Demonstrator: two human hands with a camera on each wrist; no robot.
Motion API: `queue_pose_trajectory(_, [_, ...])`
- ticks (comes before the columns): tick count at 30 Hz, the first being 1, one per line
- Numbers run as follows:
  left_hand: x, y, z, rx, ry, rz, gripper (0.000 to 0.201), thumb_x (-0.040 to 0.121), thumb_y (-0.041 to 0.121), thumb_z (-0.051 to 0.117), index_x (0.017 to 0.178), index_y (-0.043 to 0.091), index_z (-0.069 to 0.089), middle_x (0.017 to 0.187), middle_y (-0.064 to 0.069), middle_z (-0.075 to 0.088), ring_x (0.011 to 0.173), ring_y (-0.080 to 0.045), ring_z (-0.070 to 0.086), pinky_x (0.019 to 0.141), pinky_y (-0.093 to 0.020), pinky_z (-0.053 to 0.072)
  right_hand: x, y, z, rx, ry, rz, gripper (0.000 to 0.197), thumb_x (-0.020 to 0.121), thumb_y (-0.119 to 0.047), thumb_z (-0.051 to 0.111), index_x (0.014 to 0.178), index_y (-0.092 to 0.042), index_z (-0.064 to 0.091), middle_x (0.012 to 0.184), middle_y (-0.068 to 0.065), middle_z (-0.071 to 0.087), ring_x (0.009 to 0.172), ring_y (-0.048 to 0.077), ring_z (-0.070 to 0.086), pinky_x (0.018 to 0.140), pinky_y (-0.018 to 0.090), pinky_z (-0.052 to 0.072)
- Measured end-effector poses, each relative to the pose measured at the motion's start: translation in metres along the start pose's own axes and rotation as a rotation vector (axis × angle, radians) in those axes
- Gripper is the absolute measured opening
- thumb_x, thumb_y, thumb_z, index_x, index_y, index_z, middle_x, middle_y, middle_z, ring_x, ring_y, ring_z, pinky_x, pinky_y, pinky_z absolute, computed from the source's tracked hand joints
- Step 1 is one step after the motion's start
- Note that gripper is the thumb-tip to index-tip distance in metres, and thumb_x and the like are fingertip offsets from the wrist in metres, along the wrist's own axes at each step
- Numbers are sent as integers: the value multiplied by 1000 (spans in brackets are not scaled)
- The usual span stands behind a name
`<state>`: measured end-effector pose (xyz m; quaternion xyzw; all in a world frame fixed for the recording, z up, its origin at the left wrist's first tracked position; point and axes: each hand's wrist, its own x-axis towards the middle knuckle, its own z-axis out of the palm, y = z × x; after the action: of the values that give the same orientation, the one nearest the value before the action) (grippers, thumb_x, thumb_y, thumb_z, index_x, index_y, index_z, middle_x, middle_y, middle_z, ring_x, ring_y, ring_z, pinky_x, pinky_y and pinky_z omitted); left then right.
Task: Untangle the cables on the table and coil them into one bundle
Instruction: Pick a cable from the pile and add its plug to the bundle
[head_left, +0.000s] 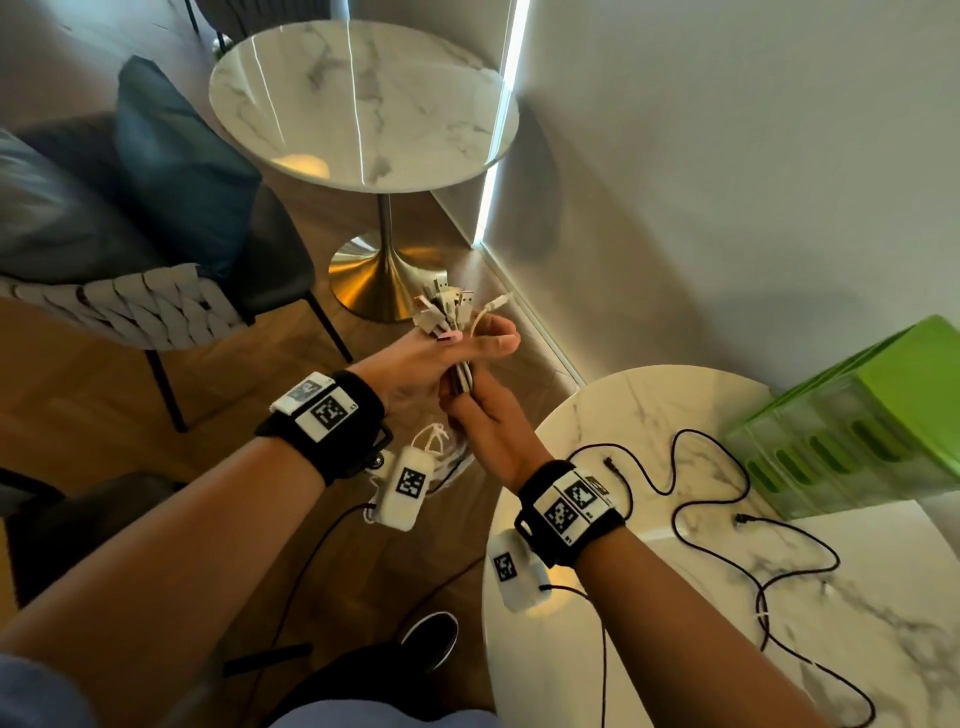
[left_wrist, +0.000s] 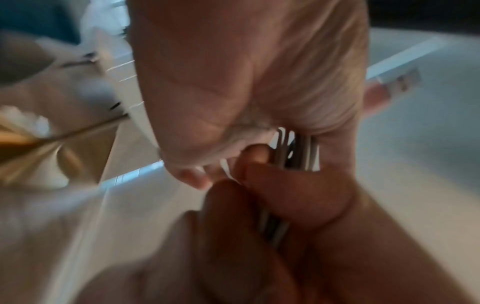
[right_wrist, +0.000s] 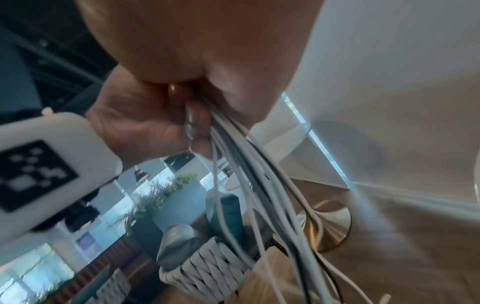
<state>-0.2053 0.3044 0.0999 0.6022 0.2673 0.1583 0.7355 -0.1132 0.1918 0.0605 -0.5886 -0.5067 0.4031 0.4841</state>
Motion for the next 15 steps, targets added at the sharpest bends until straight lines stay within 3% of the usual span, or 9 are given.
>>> queue_pose_trajectory(2, [0, 2, 5, -109, 24, 107, 29, 82, 17, 75, 108, 8, 66, 101, -2, 68, 89, -6, 67, 74, -20, 54, 1, -1, 1, 92, 0, 66, 13, 96, -22, 47, 87, -27, 56, 71, -7, 53, 61, 11, 49, 58, 34, 44])
queue_pose_trajectory(4, [1, 4, 10, -120, 70, 178, 19, 78, 17, 78, 91, 15, 64, 84, 4, 64, 78, -6, 62, 74, -21, 51, 1, -3, -2, 166, -9, 175, 25, 100, -26, 48, 80, -35, 59, 64, -10, 50, 56, 10, 46, 55, 34, 42])
queue_pose_trajectory(7, [3, 3, 15, 39, 154, 212, 25, 80, 31, 81, 76, 21, 59, 69, 12, 60, 71, -4, 58, 76, -24, 48, -3, -10, -12, 116, -48, 217, 28, 105, -21, 47, 78, -21, 56, 63, -6, 53, 54, 12, 49, 57, 31, 44])
queue_pose_trajectory(11, [1, 2, 31, 240, 127, 187, 22, 94, 37, 70, 79, 23, 62, 65, 18, 63, 66, 4, 60, 68, -15, 46, -3, -12, -26, -78, -4, 87, 20, 96, -7, 52, 90, -21, 65, 84, -1, 69, 79, 14, 68, 79, 37, 58])
queue_pose_trajectory(13, [0, 7, 35, 284, 71, 175, 23, 98, 35, 66, 81, 19, 64, 67, 16, 63, 67, 3, 60, 69, -17, 46, -5, -13, -25, -10, 32, 105, 15, 96, -4, 48, 93, -9, 61, 76, 4, 67, 70, 21, 64, 69, 41, 56])
queue_pose_trajectory(15, [3, 14, 35, 349, 10, 221, 24, 98, 29, 68, 78, 17, 63, 68, 15, 62, 69, 1, 59, 73, -18, 44, -10, -19, -22, 86, 34, 151, 12, 99, -3, 43, 95, -4, 54, 68, 0, 58, 61, 14, 52, 60, 32, 45])
